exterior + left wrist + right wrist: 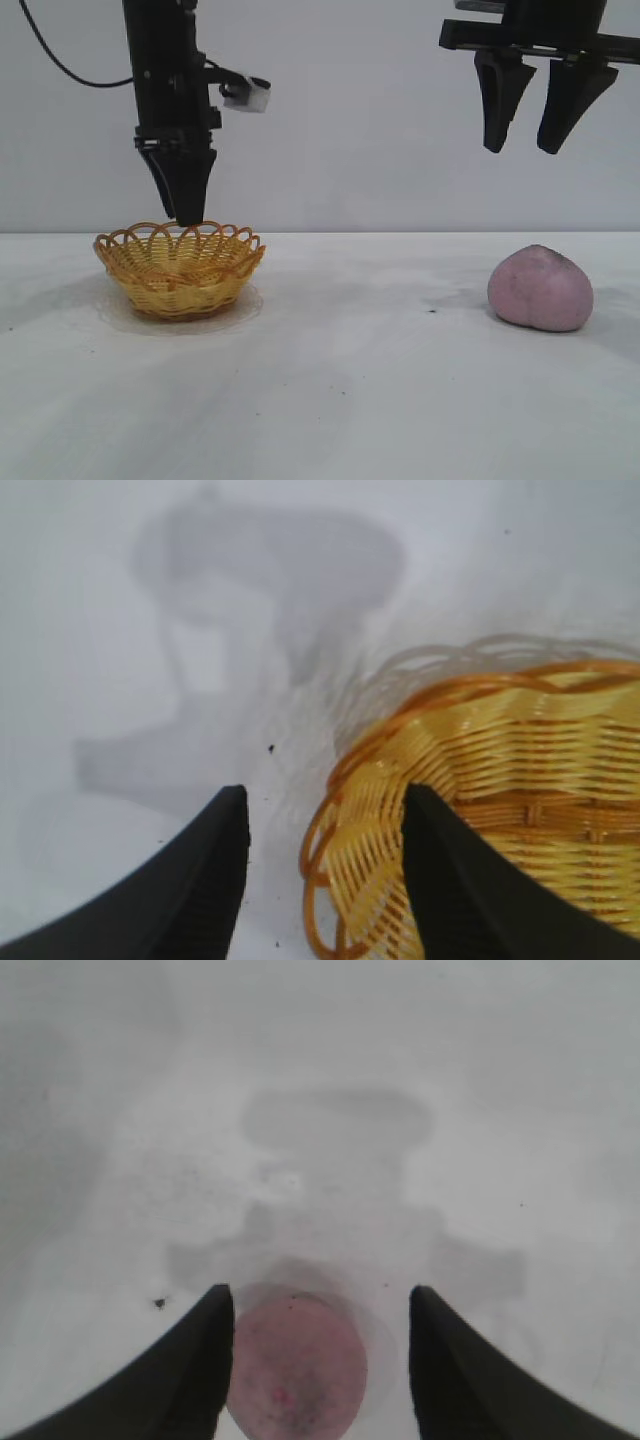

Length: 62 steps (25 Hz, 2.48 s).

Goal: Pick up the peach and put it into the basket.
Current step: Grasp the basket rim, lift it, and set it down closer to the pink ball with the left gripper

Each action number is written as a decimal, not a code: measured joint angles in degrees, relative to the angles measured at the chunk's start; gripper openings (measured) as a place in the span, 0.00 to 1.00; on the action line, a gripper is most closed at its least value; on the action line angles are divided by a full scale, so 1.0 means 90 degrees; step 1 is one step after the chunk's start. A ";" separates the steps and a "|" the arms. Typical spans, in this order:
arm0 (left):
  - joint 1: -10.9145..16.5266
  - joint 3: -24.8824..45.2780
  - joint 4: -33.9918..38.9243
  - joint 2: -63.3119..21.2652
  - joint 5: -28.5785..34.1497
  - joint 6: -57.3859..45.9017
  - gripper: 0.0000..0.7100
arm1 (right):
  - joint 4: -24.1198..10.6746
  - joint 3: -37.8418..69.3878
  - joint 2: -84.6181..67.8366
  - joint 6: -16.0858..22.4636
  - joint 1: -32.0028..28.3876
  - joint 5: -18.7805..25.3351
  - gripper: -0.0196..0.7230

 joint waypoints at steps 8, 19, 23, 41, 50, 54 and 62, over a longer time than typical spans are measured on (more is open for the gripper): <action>0.0000 0.0000 0.0153 0.0205 0.0028 -0.0038 0.13 | 0.0000 0.0000 0.0000 0.0000 0.0000 0.0000 0.48; 0.0000 0.0000 0.0237 -0.0213 0.0107 -0.2384 0.00 | 0.0000 0.0000 0.0000 0.0000 0.0000 0.0000 0.48; 0.0044 0.0133 -0.0177 -0.0698 0.0068 -0.3267 0.00 | 0.0000 0.0000 0.0000 0.0000 0.0000 0.0000 0.48; 0.0084 0.3911 -0.3200 -0.2044 -0.1148 -0.4379 0.00 | 0.0000 0.0000 0.0000 0.0000 0.0000 -0.0180 0.48; -0.0099 0.4480 -0.3620 -0.2044 -0.2186 -0.4380 0.00 | 0.0000 0.0000 0.0000 0.0000 0.0000 -0.0226 0.48; -0.0152 0.4490 -0.3661 -0.2044 -0.2254 -0.4380 0.10 | 0.0000 0.0000 0.0000 0.0000 0.0000 -0.0230 0.48; -0.0156 0.4490 -0.3673 -0.2044 -0.2285 -0.4380 0.52 | 0.0000 0.0000 0.0000 0.0000 0.0000 -0.0230 0.48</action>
